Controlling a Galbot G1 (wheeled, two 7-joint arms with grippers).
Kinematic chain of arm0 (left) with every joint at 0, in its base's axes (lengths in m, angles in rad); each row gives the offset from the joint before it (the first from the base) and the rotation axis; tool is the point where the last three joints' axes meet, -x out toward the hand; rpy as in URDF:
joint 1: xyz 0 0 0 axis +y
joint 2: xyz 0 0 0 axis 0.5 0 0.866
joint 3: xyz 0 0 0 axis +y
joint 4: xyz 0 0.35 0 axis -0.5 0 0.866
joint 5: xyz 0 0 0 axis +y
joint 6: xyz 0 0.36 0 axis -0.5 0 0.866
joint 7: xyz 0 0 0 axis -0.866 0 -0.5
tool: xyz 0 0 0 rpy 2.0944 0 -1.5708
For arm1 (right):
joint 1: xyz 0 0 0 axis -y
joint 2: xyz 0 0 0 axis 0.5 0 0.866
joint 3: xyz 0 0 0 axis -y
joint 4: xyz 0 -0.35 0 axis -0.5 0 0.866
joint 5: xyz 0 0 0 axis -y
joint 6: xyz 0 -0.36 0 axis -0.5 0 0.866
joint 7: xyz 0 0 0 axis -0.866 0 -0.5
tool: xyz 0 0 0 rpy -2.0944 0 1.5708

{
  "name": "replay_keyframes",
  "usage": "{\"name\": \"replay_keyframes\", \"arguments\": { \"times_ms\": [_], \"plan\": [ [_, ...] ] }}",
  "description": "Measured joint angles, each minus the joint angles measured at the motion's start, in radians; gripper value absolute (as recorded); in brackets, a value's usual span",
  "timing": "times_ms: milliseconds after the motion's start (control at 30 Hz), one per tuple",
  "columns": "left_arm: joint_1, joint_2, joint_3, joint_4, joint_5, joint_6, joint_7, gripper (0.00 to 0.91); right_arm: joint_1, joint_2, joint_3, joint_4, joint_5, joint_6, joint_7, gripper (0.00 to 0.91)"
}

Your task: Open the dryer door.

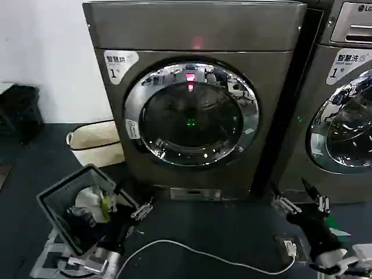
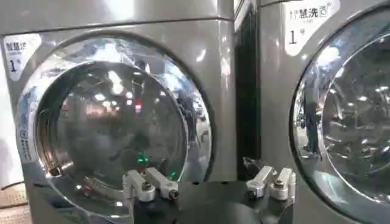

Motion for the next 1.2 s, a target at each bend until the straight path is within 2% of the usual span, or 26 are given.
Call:
{"name": "replay_keyframes", "arguments": {
  "times_ms": [267,700,1200],
  "plan": [
    [0.017,0.004,-0.003,-0.025,-0.017,0.009,0.006,0.907,0.104,-0.133,-0.103,-0.140,0.001,0.185,-0.108,0.907],
    [0.070,-0.014,-0.032,-0.083,-0.020,0.009,0.014,0.907,0.348,-0.292,-0.308,-0.410,0.068,0.280,-0.186,0.907],
    [0.137,-0.029,-0.076,-0.157,-0.014,-0.011,0.014,0.907,0.635,-0.318,-0.535,-0.624,0.099,0.354,-0.199,0.907]
  ]
}}
